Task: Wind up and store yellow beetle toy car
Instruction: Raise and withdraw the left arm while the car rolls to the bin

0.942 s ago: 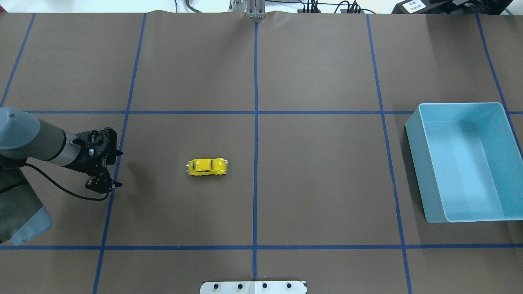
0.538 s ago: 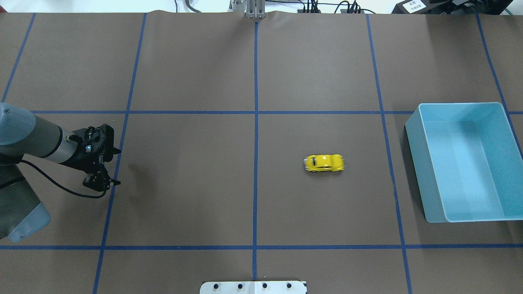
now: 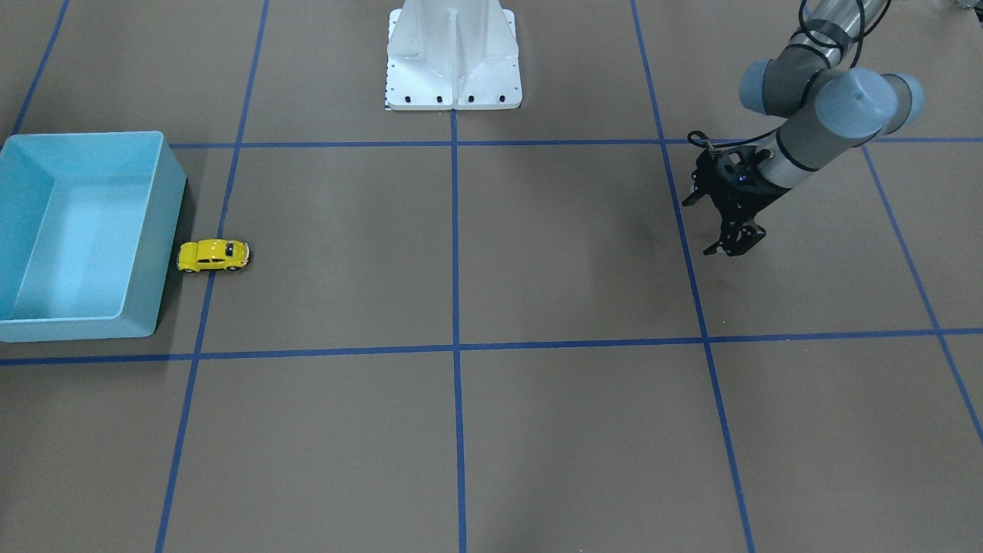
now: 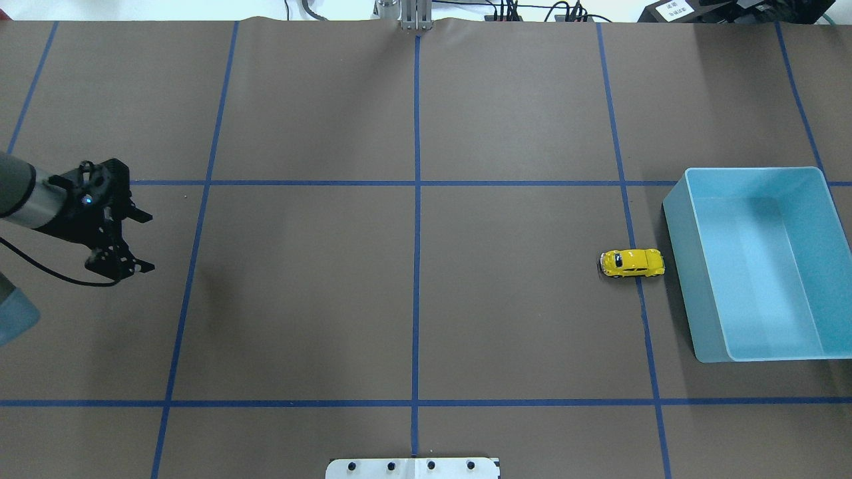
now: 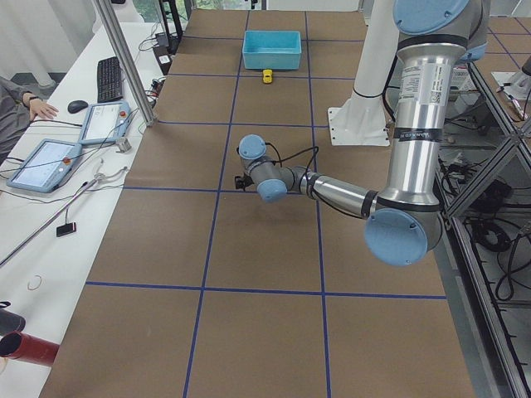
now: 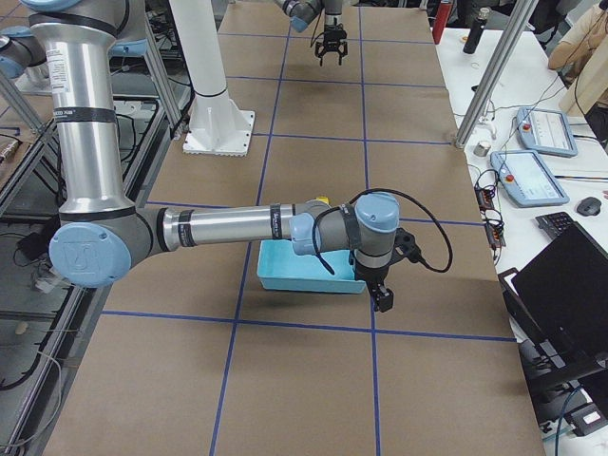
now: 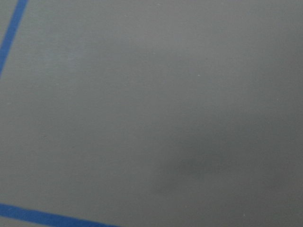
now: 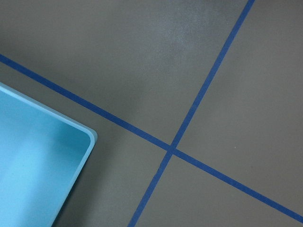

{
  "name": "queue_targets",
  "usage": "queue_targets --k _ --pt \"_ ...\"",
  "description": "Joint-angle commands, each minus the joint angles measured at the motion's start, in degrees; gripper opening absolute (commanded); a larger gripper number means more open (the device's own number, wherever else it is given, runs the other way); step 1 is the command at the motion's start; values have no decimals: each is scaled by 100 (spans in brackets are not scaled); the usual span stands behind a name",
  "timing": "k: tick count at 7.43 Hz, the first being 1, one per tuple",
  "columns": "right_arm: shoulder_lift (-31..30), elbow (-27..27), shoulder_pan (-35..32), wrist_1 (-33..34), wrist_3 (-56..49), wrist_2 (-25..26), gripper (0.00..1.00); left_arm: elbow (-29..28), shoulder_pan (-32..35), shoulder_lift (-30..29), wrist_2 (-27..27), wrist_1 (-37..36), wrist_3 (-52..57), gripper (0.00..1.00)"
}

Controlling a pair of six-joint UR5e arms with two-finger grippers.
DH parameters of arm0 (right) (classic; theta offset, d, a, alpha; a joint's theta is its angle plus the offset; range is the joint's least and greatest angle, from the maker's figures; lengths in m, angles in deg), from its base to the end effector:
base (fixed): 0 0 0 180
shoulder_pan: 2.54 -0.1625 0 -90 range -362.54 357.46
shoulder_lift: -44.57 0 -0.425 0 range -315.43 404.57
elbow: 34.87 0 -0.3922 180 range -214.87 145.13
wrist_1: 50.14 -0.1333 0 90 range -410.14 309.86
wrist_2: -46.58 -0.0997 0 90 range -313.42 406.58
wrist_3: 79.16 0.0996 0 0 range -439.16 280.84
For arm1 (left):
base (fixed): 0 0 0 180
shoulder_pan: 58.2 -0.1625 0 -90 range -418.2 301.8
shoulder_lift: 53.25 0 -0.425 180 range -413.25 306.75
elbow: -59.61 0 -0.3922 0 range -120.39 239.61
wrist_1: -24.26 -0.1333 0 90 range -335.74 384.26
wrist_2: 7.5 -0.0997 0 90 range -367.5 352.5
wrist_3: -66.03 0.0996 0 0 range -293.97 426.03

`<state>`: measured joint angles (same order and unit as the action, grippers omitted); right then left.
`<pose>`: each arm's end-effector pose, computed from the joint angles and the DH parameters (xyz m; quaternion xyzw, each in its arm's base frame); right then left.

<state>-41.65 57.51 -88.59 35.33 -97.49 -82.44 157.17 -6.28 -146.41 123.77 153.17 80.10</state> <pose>0.0339 -0.5339 0.6020 0.1287 -0.3189 -0.2118 0.9148 0.2739 -0.4592 0.4864 0.3176 0.3946 0.5062 0.6980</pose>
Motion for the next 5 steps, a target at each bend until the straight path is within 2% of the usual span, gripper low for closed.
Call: queue_targets --k 1,2,3,5 --pt "0 9 0 5 5 -9 100 226 817 35 372 -975 -10 100" --pt "17 17 9 -3 -3 -9 100 333 1125 17 382 -1669 -1 100" --pt "26 17 44 -203 -3 -9 100 316 1458 -9 373 -2042 -10 100" --pt "26 -70 315 -1054 -12 26 100 168 2293 -35 338 -3295 -1 100"
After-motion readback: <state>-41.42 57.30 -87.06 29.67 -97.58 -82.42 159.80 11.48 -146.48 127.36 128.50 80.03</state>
